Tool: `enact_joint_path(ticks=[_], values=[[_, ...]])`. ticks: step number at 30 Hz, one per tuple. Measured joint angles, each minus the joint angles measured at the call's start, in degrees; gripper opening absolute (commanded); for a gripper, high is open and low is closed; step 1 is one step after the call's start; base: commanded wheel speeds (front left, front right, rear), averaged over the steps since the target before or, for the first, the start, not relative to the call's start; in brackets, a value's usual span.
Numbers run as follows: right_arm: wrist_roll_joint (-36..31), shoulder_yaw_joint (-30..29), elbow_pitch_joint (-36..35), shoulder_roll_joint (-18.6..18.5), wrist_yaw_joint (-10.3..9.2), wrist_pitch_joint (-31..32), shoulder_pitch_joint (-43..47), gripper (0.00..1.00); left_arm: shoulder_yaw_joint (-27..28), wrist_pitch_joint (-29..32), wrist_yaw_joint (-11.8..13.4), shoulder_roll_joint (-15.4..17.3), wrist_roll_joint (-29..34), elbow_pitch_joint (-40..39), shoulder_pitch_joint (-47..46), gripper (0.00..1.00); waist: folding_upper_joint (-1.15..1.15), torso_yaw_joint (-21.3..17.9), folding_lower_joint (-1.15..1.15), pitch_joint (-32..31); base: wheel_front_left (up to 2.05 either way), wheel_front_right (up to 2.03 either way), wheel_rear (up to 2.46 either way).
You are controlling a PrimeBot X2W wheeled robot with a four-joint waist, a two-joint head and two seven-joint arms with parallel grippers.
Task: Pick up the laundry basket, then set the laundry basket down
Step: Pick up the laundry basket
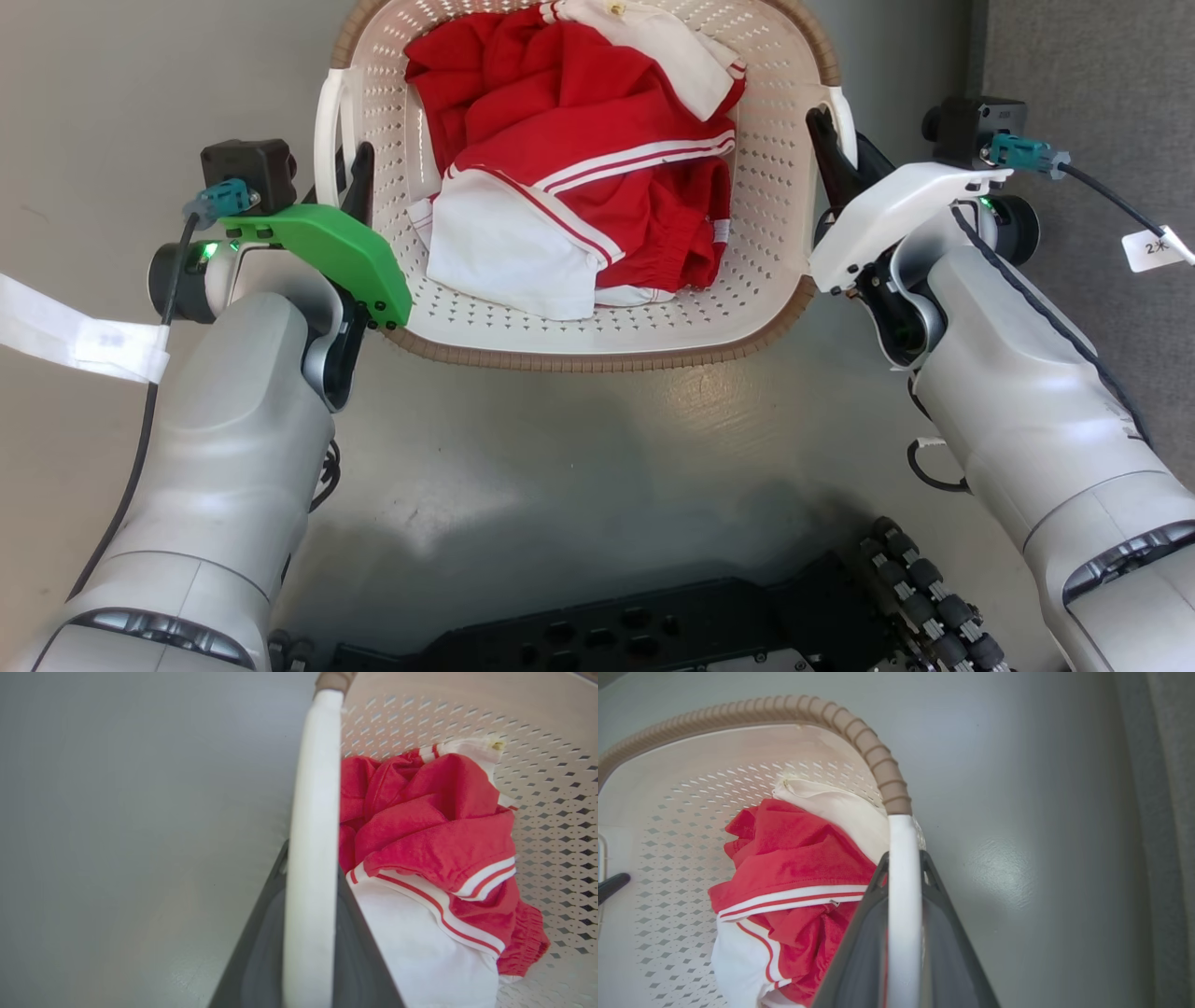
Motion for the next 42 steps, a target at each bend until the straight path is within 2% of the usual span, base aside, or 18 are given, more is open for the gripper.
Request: enact_joint_path(ticks=[8,18,42], values=[[1.41,1.80,0.71,0.05,0.00,-0.12,0.15,0.00,-1.46,-0.51,-0.15,-0.02,-1.02,1.81,0.04,0.00,0.00,-0.18,0.00,-3.05,0.00,0.00,0.00],[4.45,6.15,1.83,-0.03,-0.09,0.03,1.29,0.00,-4.24,-0.27,-0.27,0.05,-3.41,4.09,1.47,0.00,0.00,-0.53,0.00,-9.71,0.00,0.00,0.00],[14.45,14.97,3.64,-0.46,-0.57,13.24,6.99,0.00,-10.36,10.78,-0.75,0.33,-12.93,5.79,9.35,0.00,0.00,0.00,-0.01,-30.00,0.00,0.00,0.00]])
